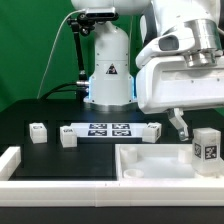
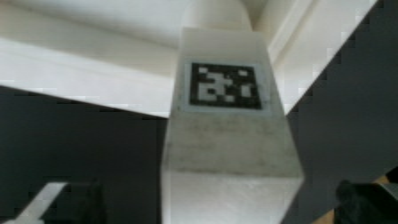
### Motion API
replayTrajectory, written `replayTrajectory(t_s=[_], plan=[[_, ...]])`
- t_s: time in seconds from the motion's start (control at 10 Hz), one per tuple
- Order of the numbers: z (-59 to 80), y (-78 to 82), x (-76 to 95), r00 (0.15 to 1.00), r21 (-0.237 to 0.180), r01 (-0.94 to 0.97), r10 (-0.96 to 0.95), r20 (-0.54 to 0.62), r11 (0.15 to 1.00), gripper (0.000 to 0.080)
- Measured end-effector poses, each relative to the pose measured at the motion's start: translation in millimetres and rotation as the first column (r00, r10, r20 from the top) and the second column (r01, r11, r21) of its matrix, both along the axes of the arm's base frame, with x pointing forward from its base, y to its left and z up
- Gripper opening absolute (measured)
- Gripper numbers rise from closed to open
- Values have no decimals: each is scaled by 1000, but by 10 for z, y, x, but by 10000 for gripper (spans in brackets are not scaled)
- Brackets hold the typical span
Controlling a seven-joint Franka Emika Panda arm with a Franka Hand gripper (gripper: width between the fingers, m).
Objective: Assemble one leg
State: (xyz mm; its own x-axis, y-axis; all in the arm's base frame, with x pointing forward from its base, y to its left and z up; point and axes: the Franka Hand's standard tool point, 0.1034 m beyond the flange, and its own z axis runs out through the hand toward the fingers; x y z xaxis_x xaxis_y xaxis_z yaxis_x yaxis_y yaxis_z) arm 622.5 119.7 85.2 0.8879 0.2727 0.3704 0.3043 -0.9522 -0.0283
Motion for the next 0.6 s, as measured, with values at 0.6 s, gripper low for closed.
replayTrajectory(t_s=[0.6], plan=[[-82, 19, -17, 938, -9, -9, 6, -346, 1000, 649]])
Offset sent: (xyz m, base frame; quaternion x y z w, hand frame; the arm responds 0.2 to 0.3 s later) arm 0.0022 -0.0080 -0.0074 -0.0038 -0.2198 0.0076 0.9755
